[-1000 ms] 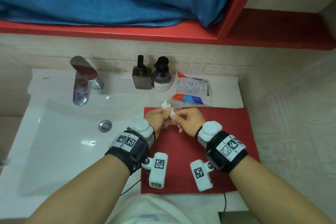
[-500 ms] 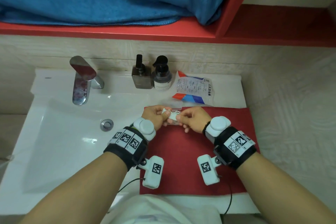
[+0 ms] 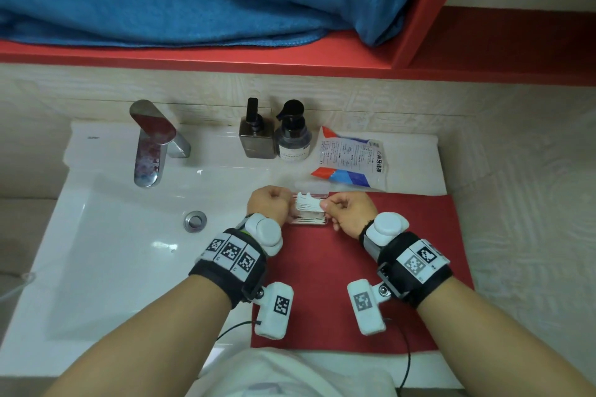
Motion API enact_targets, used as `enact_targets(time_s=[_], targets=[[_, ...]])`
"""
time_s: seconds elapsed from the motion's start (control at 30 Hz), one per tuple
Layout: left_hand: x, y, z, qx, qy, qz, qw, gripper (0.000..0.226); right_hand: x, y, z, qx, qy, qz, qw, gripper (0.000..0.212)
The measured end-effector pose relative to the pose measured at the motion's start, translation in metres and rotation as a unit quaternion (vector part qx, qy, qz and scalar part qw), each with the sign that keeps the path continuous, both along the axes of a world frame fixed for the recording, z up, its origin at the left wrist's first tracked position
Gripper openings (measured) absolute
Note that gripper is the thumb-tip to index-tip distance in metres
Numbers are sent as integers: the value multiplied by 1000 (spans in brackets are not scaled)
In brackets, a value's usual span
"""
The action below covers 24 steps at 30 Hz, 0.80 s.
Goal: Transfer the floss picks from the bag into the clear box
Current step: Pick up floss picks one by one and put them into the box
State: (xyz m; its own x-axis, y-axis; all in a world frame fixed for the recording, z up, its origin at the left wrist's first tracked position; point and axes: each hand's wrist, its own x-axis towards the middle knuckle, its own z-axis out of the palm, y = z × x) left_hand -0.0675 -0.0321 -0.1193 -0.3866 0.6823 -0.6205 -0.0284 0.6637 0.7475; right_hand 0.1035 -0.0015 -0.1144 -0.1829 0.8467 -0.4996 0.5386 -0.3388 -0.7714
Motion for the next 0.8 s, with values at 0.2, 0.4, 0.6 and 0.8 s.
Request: enact_targets(time_s=[0.2,0.4,0.6,0.8], targets=[[-18,5,-18,-52,131,-26,990,26,-4,2,-3,3,-53,7,999,19],[-6,7,-21,-72,119,-71,988,28,-11,4,-3,-1,-129,47,991,26],[-9,9,-20,-66,124,-81,987,35,-23,11,3,17,-179,96,979,33],[-9,16,-19,-72,132,-97,984,35,-25,17,13,29,-207,136,968,46]])
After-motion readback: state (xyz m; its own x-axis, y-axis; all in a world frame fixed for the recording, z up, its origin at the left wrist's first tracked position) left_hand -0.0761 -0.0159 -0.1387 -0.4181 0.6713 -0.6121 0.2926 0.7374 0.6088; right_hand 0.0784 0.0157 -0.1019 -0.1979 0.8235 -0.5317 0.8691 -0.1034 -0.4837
